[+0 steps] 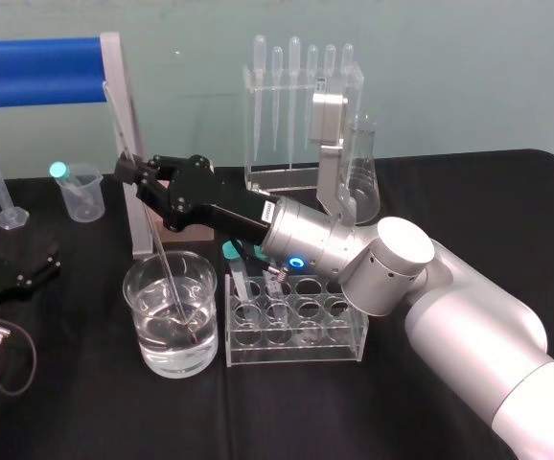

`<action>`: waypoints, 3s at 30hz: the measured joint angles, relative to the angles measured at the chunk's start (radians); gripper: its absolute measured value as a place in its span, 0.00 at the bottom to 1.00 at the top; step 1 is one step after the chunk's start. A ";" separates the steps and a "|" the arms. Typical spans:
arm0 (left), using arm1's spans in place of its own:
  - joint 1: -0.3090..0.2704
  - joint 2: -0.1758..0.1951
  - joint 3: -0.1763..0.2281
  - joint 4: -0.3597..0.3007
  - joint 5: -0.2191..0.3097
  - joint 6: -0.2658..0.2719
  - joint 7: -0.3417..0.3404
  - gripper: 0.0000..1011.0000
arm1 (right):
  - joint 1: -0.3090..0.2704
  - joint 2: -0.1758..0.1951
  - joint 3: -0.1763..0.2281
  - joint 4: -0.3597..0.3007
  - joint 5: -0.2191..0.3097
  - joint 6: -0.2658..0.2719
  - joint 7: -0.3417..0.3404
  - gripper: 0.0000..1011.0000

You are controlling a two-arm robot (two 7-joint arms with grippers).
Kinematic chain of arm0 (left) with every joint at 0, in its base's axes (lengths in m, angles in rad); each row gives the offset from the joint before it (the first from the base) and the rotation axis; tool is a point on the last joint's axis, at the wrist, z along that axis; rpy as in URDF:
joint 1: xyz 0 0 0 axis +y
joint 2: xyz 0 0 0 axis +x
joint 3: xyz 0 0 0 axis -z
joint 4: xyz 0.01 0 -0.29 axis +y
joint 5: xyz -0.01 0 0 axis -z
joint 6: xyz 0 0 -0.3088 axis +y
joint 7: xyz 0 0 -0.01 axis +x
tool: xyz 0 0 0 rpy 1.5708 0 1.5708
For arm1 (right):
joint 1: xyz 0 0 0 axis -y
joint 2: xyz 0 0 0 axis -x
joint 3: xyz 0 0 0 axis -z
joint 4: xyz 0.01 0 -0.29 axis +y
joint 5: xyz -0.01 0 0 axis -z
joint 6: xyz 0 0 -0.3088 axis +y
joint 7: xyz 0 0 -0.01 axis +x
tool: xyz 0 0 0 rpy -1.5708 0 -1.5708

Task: Hold the thermometer with one hand and immerse one end into the beaker, then reinsert it into the test tube rack.

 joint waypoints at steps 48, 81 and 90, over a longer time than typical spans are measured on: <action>0.000 0.000 0.000 0.000 0.000 0.000 0.000 1.00 | 0.000 0.000 0.000 0.000 0.000 0.000 0.000 0.06; 0.000 0.000 0.000 0.000 0.000 0.000 0.000 1.00 | 0.000 0.000 0.000 0.000 0.000 0.000 0.000 0.06; 0.000 0.000 0.000 0.000 0.000 0.000 0.000 1.00 | 0.001 0.006 0.008 -0.024 0.005 -0.011 0.015 0.06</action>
